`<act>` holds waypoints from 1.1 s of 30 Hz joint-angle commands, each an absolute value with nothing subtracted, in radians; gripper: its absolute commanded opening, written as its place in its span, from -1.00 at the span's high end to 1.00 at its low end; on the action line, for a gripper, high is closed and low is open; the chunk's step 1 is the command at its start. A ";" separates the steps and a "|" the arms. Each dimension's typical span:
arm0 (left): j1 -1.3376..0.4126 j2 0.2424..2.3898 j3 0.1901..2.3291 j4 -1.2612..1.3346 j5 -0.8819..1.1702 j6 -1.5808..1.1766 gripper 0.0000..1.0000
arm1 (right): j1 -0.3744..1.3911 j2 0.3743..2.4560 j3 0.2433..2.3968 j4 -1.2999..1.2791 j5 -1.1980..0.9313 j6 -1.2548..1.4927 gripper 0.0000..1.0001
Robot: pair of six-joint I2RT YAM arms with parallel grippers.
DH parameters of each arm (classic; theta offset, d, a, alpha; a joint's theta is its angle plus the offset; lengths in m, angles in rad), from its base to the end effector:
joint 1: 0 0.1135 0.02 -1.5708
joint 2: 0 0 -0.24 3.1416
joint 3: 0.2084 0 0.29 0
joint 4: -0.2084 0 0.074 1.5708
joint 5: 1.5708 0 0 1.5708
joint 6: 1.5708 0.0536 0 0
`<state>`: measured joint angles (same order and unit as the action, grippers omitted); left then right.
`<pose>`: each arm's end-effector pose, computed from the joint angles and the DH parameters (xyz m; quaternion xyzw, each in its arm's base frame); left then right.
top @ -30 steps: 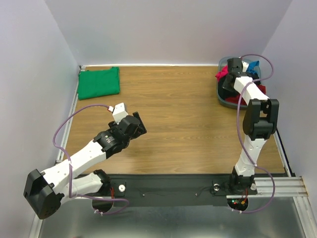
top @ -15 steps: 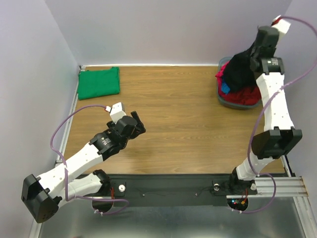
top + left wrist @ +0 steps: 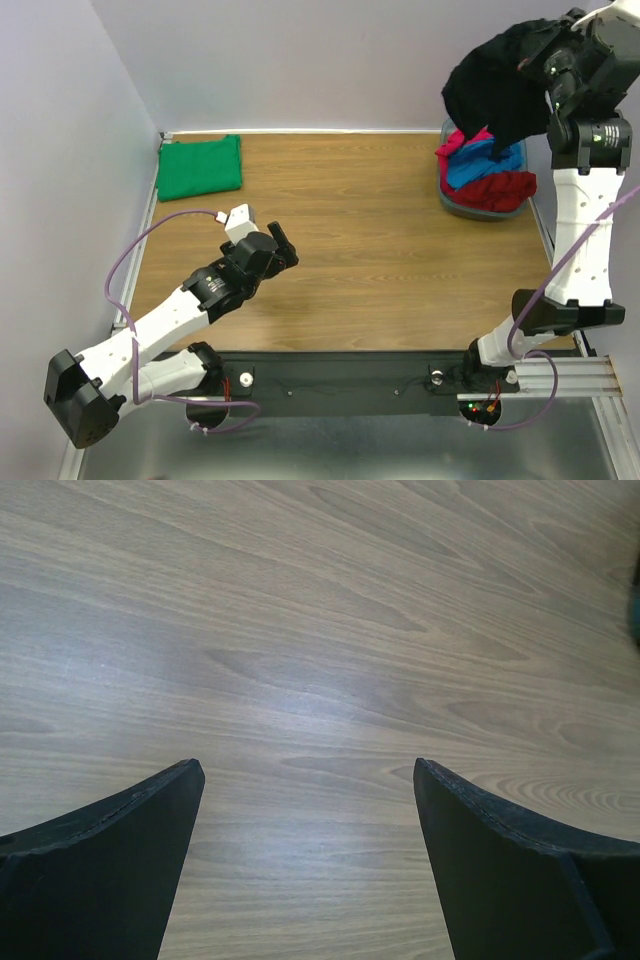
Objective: Fold and stack the t-shirts
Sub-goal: Move the tshirt to the center of the board
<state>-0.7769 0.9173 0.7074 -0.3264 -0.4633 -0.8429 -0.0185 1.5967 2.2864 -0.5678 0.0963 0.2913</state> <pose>0.2086 -0.1714 0.2413 -0.1414 0.8418 -0.2110 0.4764 0.3332 -0.0113 0.5957 0.1377 0.6485 0.0701 0.7454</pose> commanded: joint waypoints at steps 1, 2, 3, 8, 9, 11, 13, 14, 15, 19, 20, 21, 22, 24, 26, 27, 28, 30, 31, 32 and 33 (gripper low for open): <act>-0.769 0.917 0.712 -0.295 -0.466 -0.831 -0.97 | -0.017 1.577 2.198 -0.502 -0.487 0.408 0.99; -0.767 0.917 0.710 -0.298 -0.465 -0.834 -0.97 | -0.014 1.595 2.181 -0.503 -0.539 0.419 0.99; -0.767 0.917 0.706 -0.307 -0.465 -0.844 -0.97 | -0.002 1.603 2.154 -0.503 -0.601 0.432 0.99; -0.767 0.897 0.680 -0.322 -0.466 -0.873 -0.97 | 0.182 1.629 2.105 -0.509 -0.649 0.347 0.99; -0.769 0.894 0.675 -0.324 -0.471 -0.874 -0.97 | 0.219 1.623 2.099 -0.515 -0.637 0.297 0.99; -0.764 0.891 0.669 -0.336 -0.476 -0.896 -0.97 | 0.271 1.618 2.080 -0.514 -0.664 0.282 0.99; -0.764 0.890 0.661 -0.356 -0.474 -0.922 -0.97 | 0.272 1.595 2.015 -0.512 -0.684 0.285 0.99; -0.764 0.888 0.658 -0.360 -0.474 -0.933 -0.97 | 0.272 1.582 2.014 -0.512 -0.661 0.284 0.99; -0.762 0.884 0.655 -0.367 -0.472 -0.940 -0.97 | 0.272 1.568 1.931 -0.514 -0.629 0.279 0.99; -0.762 0.864 0.641 -0.403 -0.480 -0.966 -0.97 | 0.268 1.459 1.601 -0.512 -0.232 0.259 0.91; -0.761 0.861 0.643 -0.417 -0.489 -0.980 -0.97 | 0.267 1.424 1.535 -0.511 -0.154 0.259 0.76; -0.761 0.848 0.643 -0.428 -0.491 -0.986 -0.97 | 0.264 1.411 1.408 -0.511 -0.084 0.268 0.61; -0.761 0.842 0.643 -0.448 -0.497 -0.992 -0.97 | 0.262 1.402 1.354 -0.509 0.060 0.275 0.31; -0.761 0.822 0.640 -0.465 -0.499 -1.006 -0.97 | 0.256 1.393 1.264 -0.509 0.187 0.296 -0.17; -0.759 0.810 0.629 -0.477 -0.497 -1.017 -0.97 | 0.255 1.390 1.181 -0.511 0.358 0.348 -0.57; -0.761 0.802 0.626 -0.477 -0.494 -1.026 -0.97 | 0.255 1.376 1.163 -0.511 0.386 0.359 -0.68; -0.759 0.799 0.621 -0.474 -0.494 -1.028 -0.97 | 0.255 1.365 1.149 -0.511 0.387 0.371 -0.78; -0.758 0.802 0.608 -0.463 -0.494 -1.038 -0.97 | 0.255 1.310 1.109 -0.508 0.350 0.386 -0.99; -0.750 0.816 0.603 -0.457 -0.491 -1.039 -0.97 | 0.256 1.289 1.076 -0.503 0.291 0.390 -1.00; -0.747 0.827 0.606 -0.450 -0.486 -1.035 -0.97 | 0.259 1.261 1.060 -0.494 0.246 0.390 -1.00; -0.741 0.837 0.609 -0.439 -0.476 -1.028 -0.97 | 0.262 1.240 1.040 -0.479 0.204 0.387 -1.00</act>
